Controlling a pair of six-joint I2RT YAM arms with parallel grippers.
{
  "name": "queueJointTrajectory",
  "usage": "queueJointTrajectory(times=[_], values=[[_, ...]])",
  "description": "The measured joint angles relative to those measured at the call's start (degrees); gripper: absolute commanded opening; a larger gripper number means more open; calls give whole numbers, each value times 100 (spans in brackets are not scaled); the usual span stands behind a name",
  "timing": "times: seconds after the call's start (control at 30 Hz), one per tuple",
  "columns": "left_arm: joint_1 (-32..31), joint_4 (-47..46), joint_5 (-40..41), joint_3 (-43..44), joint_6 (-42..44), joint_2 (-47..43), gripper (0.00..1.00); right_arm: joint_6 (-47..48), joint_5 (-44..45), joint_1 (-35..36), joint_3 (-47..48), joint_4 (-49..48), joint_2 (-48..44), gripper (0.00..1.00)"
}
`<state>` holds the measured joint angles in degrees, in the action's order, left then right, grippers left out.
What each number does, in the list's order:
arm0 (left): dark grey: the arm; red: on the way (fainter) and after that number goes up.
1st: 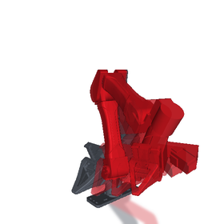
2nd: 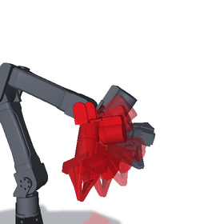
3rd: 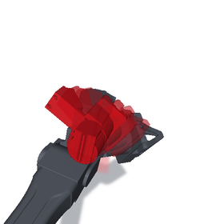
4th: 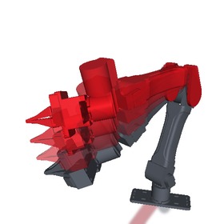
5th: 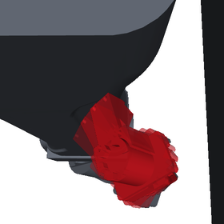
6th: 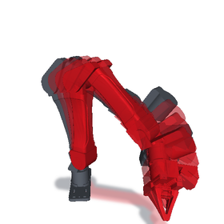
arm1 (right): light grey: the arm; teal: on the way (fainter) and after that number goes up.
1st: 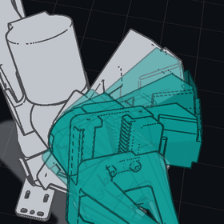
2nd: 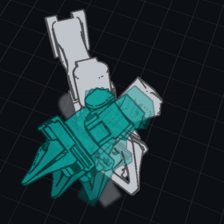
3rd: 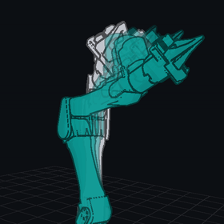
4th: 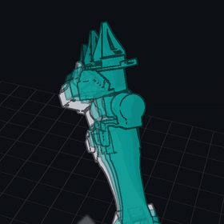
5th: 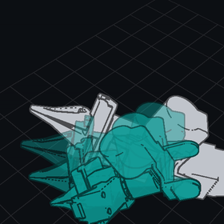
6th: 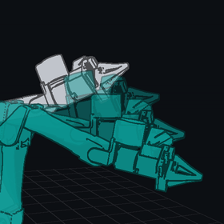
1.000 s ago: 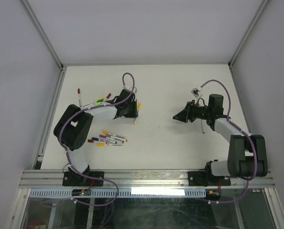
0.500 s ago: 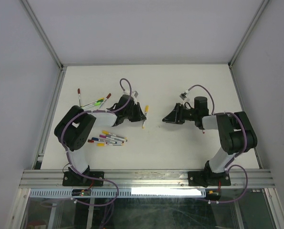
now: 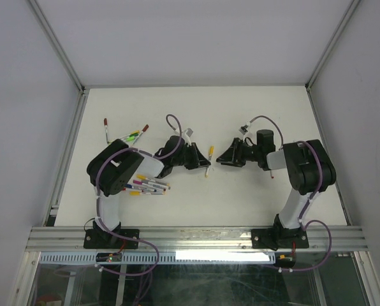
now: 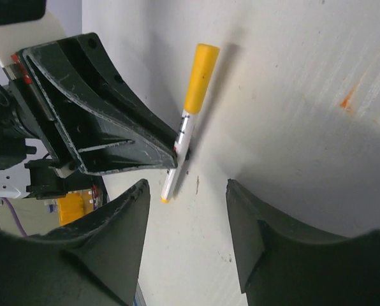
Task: Open the pen caps
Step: Pick up the pen from the center of the board.
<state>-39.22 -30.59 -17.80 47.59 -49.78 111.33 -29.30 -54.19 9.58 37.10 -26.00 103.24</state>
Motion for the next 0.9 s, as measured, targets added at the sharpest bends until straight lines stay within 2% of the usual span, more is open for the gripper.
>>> queueJointTrajectory(times=[0.23, 0.57, 0.63, 0.77, 0.9], values=[[-210, -719, -76, 2, -544, 354, 0, -160, -4, 0, 234, -46, 278, 52], [-361, -1034, -52, 4, -903, 522, 0, -186, 111, 33, 404, 52, 411, 47], [-361, -1113, -52, 13, -957, 566, 0, -179, 131, 57, 437, 111, 411, 40], [-361, -1132, -33, 17, -981, 573, 0, -79, 229, 144, 507, 275, 435, 35], [-361, -1137, -28, 17, -988, 575, 0, -11, 269, 199, 514, 382, 435, 26]])
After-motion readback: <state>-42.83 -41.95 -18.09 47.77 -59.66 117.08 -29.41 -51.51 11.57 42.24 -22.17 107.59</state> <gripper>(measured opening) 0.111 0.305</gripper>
